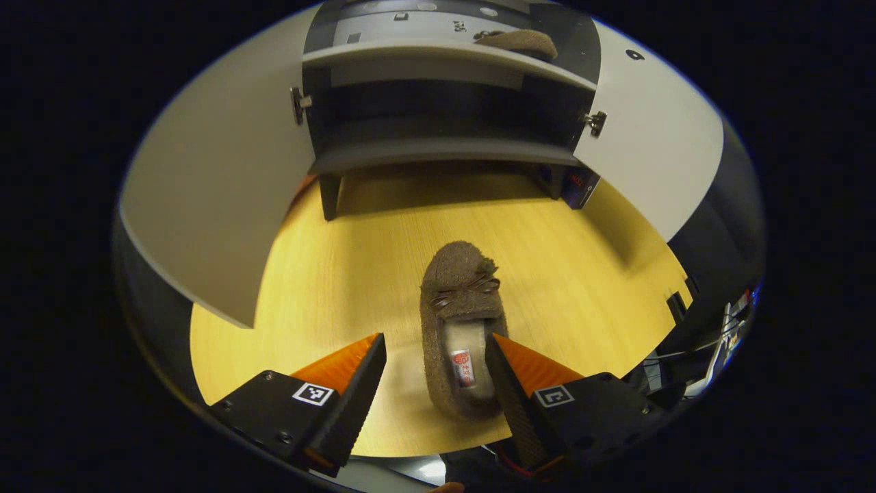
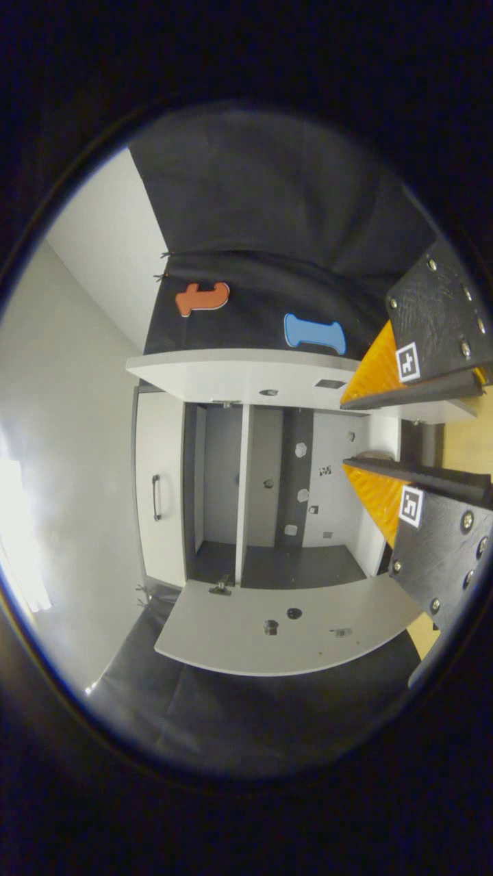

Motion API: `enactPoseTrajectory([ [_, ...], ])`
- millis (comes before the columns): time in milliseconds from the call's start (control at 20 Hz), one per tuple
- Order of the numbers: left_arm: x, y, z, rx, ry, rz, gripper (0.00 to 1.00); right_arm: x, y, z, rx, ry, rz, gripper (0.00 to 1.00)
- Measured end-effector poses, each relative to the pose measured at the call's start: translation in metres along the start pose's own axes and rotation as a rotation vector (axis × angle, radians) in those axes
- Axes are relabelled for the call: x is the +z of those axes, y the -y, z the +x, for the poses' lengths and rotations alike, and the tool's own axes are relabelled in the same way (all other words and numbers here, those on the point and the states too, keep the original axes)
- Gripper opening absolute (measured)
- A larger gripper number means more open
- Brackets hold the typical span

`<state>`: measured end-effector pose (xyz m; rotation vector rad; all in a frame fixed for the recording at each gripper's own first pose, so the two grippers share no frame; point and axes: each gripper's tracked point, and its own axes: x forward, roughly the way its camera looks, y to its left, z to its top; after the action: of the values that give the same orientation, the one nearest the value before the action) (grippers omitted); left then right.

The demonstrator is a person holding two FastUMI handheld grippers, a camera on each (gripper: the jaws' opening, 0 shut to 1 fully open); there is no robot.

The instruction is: Grab one shoe with the right hand and put it into the shoe cabinet, grab the other shoe with the left hand and put it into the shoe cabinet; then close the right door with the right hand and the left door with the left hand.

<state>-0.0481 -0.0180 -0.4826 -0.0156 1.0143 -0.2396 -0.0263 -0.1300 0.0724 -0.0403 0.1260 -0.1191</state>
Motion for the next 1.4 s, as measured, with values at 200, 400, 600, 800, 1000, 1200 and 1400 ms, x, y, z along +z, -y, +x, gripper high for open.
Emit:
enactPoseTrajectory([
  [200,-0.002,-0.013,0.034,0.001,-0.037,-0.011,0.91,-0.011,0.013,-0.012,-0.071,-0.019,-0.029,0.37],
  [400,-0.004,-0.019,0.062,0.005,-0.083,-0.004,0.87,-0.019,0.023,-0.024,-0.129,-0.037,-0.05,0.37],
  [600,-0.003,-0.011,0.073,-0.027,-0.096,-0.05,0.69,-0.024,0.041,-0.036,-0.187,-0.053,-0.039,0.37],
  [800,-0.004,-0.005,0.073,-0.029,-0.115,-0.061,0.34,-0.025,0.057,-0.043,-0.231,-0.055,-0.007,0.38],
  [1000,0.003,-0.011,0.076,0.024,-0.101,-0.057,0.04,-0.033,0.067,-0.048,-0.243,-0.062,0.047,0.38],
  [1200,0.0,-0.016,0.068,0.064,-0.115,0.01,0.02,-0.036,0.077,-0.053,-0.253,-0.069,0.059,0.41],
  [1400,0.022,-0.01,0.054,0.067,-0.056,-0.036,0.01,-0.041,0.084,-0.057,-0.25,-0.074,0.078,0.38],
])
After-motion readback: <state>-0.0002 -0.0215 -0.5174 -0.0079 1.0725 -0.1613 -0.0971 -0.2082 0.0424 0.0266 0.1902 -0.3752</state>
